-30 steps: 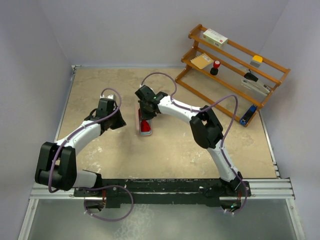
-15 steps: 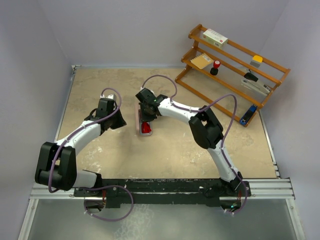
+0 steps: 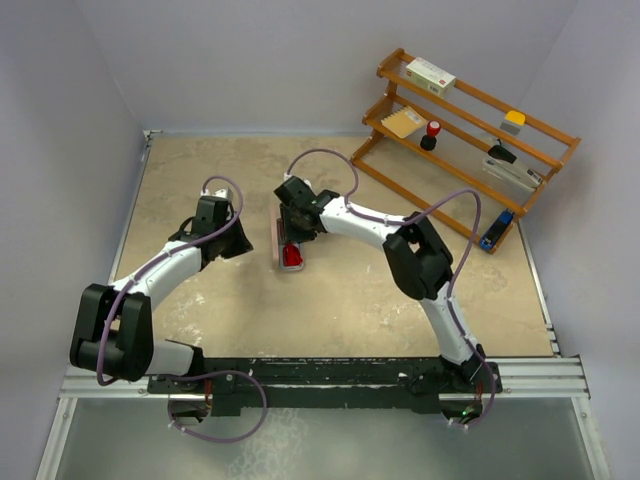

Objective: Organize the sunglasses
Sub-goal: Place the sunglasses in the sunglasses case.

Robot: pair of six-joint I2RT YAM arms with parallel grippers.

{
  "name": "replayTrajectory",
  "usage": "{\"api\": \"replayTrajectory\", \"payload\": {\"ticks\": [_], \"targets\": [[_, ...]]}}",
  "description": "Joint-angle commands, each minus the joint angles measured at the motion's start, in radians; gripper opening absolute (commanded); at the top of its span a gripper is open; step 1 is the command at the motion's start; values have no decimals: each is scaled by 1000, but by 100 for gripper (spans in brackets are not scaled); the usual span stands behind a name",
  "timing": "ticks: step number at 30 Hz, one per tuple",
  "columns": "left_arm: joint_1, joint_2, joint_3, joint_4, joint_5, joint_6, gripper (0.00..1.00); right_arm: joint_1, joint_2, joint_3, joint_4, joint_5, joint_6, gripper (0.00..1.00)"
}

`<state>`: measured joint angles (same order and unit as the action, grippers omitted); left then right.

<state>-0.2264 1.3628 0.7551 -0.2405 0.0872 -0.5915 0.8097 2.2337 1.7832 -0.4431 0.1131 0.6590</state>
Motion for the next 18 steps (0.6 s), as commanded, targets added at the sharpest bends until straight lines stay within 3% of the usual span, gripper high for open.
{"api": "replayTrajectory", "payload": {"ticks": [1,9,13,18], "targets": [[7,-14,16,27,-1,-7,0,-4,-108,4,-18,-8,-17,40],[7,-18,28,4,-18,-4,1,-7,-238,-87,0,-15,-35,38],[7,-26,60,-26,-29,-6,3,-32,-296,-198,38,-27,-29,1],[7,-32,98,-53,-40,-3,5,-84,-359,-384,140,-54,-14,0]]}}
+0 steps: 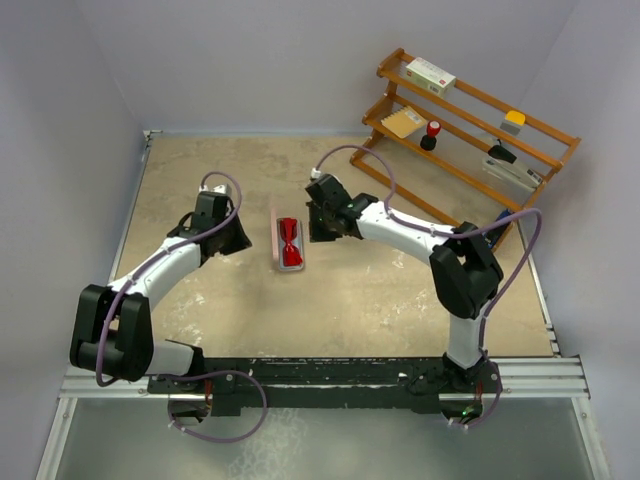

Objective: Organize the sunglasses
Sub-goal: Place the sunglasses in the sunglasses case, then close the sunglasses case at the center of the board.

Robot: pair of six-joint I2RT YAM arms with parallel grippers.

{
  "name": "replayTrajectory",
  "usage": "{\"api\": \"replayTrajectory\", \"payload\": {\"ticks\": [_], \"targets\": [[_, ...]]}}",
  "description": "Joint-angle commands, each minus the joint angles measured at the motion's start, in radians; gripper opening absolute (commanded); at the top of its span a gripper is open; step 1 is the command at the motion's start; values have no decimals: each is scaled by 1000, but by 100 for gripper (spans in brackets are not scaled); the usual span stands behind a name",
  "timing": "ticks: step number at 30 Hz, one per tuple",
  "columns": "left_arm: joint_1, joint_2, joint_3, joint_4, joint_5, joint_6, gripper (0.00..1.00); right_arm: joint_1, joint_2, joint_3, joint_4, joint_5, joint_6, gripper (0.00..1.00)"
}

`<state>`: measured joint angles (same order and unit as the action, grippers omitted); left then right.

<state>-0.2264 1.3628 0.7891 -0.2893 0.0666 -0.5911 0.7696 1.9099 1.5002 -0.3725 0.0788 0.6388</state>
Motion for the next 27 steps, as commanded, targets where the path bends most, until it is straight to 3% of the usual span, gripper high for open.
{"api": "replayTrajectory", "payload": {"ticks": [1,15,27], "targets": [[7,-30,69,-4,-18,-5,5,-51,-40,-129,83,-21,4,0],[7,34,113,32,60,-37,12,-103,73,-192,323,-183,6,0],[4,38,118,113,171,-115,22,-105,184,-104,316,-209,-18,0]]}}
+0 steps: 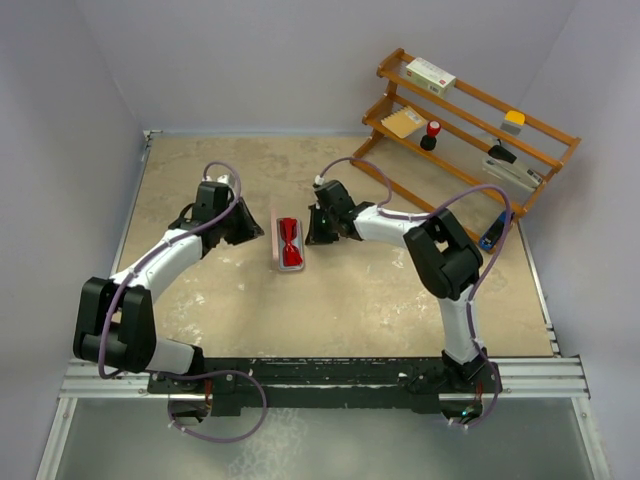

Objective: Organize the sunglasses
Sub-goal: Close the sunglasses case at the center of the board.

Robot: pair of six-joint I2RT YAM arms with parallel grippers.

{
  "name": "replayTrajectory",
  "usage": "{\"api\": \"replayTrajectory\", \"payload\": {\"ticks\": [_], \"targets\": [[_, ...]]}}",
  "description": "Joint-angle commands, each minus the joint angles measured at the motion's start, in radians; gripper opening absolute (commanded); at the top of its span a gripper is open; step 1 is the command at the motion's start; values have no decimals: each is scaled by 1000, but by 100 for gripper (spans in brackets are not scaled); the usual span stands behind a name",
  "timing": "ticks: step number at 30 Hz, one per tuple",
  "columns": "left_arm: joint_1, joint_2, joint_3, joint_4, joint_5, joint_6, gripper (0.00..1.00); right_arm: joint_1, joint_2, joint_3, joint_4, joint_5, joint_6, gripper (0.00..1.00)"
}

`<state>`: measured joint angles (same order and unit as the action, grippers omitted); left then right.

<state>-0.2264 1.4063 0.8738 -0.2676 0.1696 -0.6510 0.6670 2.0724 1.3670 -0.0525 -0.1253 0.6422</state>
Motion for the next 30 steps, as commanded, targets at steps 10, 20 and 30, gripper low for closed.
{"api": "replayTrajectory", "payload": {"ticks": [10,20,30], "targets": [[-20,16,23,146,85,-82,18,-2,46,40,-11,-5,-25,0],[-58,64,22,168,69,-82,12,-1,46,57,-27,3,-29,0],[-78,103,29,167,52,-71,4,-2,53,60,-26,6,-31,0]]}}
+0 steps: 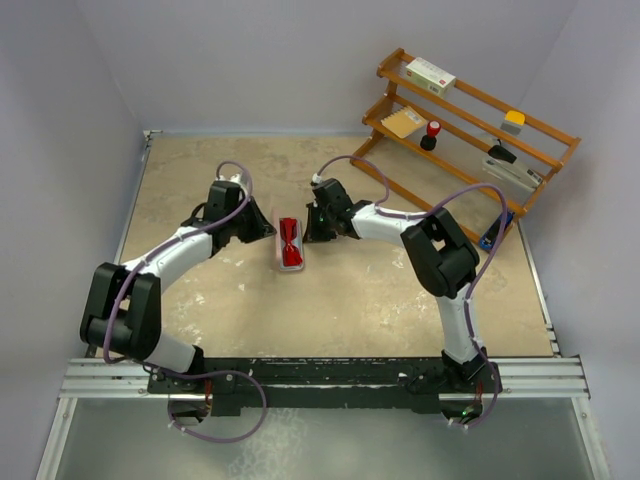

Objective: Organize the sunglasses
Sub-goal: Close the sunglasses case at the center of the board.

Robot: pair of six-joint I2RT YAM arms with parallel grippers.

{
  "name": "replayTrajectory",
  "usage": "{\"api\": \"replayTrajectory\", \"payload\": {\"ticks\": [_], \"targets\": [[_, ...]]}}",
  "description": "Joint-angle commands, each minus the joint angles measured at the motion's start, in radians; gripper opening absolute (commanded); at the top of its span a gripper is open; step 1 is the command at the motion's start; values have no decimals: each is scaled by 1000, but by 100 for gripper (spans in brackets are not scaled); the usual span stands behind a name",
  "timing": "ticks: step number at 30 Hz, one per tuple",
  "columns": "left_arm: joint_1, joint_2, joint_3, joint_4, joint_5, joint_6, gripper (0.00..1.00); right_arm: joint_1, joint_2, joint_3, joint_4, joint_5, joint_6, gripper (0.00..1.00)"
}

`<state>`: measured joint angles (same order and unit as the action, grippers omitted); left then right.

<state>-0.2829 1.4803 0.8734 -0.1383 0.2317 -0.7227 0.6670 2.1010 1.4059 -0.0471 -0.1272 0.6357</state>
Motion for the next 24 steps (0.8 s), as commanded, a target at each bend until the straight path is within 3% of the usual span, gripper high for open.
{"api": "replayTrajectory", "payload": {"ticks": [1,12,24], "targets": [[-31,38,34,40,-19,0,4,-2,25,21,-28,8,-25,0],[-144,163,30,103,-61,-16,2,0,25,21,-38,8,-27,0],[-144,65,140,-9,-102,54,7,-1,-44,-7,-67,65,-50,0]]}}
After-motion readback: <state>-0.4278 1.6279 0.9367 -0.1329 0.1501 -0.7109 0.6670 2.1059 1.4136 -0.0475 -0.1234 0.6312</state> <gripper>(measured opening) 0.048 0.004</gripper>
